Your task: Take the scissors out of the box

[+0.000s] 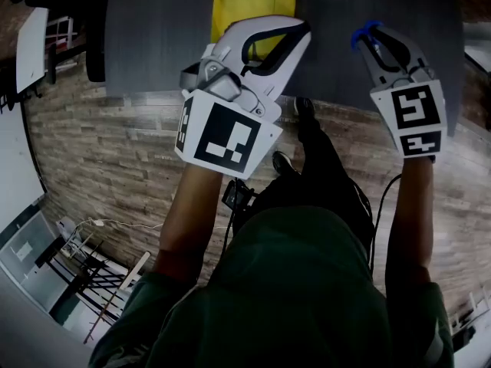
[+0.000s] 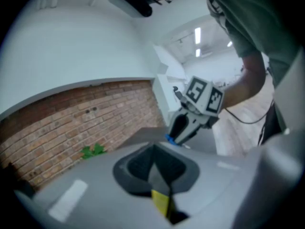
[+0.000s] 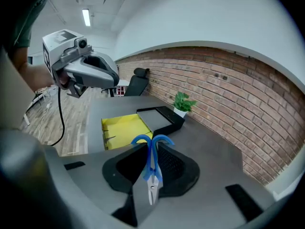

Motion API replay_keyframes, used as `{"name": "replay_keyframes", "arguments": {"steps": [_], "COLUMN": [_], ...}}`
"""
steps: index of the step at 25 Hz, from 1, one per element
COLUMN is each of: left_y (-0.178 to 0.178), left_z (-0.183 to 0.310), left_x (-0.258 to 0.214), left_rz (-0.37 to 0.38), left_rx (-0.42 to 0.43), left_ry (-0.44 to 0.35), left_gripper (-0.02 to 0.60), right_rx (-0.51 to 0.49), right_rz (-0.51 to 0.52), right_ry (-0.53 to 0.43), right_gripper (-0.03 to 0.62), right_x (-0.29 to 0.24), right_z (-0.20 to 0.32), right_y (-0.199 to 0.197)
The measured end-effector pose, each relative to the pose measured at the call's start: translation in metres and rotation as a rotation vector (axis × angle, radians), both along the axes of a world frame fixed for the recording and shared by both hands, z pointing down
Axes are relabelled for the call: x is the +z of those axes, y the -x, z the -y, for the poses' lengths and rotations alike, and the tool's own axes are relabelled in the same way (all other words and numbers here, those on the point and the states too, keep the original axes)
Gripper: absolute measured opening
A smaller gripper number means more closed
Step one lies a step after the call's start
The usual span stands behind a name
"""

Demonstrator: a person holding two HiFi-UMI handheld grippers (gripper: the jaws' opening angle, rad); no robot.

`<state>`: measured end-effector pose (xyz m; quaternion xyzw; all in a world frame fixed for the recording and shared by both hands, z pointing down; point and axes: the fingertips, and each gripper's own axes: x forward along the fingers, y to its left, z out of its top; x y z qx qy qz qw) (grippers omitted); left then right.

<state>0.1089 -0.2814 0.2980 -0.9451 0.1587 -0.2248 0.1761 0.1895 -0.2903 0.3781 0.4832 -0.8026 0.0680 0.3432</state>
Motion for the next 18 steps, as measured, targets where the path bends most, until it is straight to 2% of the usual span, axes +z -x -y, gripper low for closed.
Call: {"name": "replay_keyframes", "arguments": {"steps": [7,18], "left_y": [-0.026,-0.054], "left_z": [-0.010,-0.007], "left_x": [0.013,0.038], "left_rz": [0.016,0.034], "left_rx": [0.058,0.101], "left_ry": [0.016,0.068], "left_gripper": [-0.002,-0.002], "right_rx": [0.065,0.115], "right_rz": [0.010,0.028], "right_ry": [0.030,0.095], "right_gripper": [0.069,0.069], "right_x": [0.021,0.054], "right_z": [-0.014,-0.015], "right_y": [-0.029,-0.056]}}
